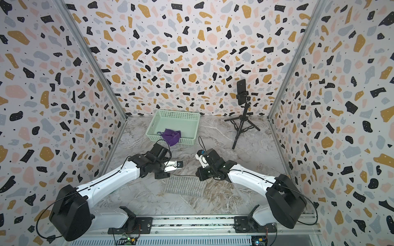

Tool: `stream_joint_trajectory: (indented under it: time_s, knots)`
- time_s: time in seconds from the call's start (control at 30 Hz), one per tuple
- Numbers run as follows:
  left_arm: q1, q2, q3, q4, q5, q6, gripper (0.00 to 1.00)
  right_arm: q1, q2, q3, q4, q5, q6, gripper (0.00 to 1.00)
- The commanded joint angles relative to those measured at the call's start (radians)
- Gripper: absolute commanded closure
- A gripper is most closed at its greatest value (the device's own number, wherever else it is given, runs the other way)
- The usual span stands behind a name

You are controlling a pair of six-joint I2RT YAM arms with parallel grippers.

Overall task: Fold the square dishcloth
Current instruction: Fold the cleaning item at the center of the board, then adjust the cleaning item at the center of the board.

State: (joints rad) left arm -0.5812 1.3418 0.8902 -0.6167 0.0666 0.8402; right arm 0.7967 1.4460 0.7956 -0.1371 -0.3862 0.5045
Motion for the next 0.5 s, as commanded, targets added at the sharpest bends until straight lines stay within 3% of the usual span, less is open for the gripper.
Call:
stream_joint_trajectory:
  time_s: [0.0, 0.13, 0.23, 0.37, 0.47]
  knots:
    - [-0.014, 0.088, 0.023, 0.016, 0.079, -0.083, 0.53, -0.007, 0.091, -0.038, 0.138, -0.126, 0.104, 1.00]
    - [-0.015, 0.174, 0.042, 0.055, 0.040, -0.102, 0.58, -0.040, 0.207, -0.077, 0.235, -0.149, 0.185, 1.00]
    - [-0.015, 0.222, 0.028, 0.113, -0.054, -0.089, 0.59, -0.042, 0.266, -0.100, 0.263, -0.141, 0.199, 1.00]
    - [-0.011, 0.294, 0.005, 0.200, -0.197, -0.054, 0.62, -0.042, 0.279, -0.146, 0.301, -0.136, 0.212, 1.00]
    - [-0.010, 0.332, -0.003, 0.223, -0.231, -0.027, 0.61, -0.042, 0.261, -0.181, 0.306, -0.123, 0.216, 1.00]
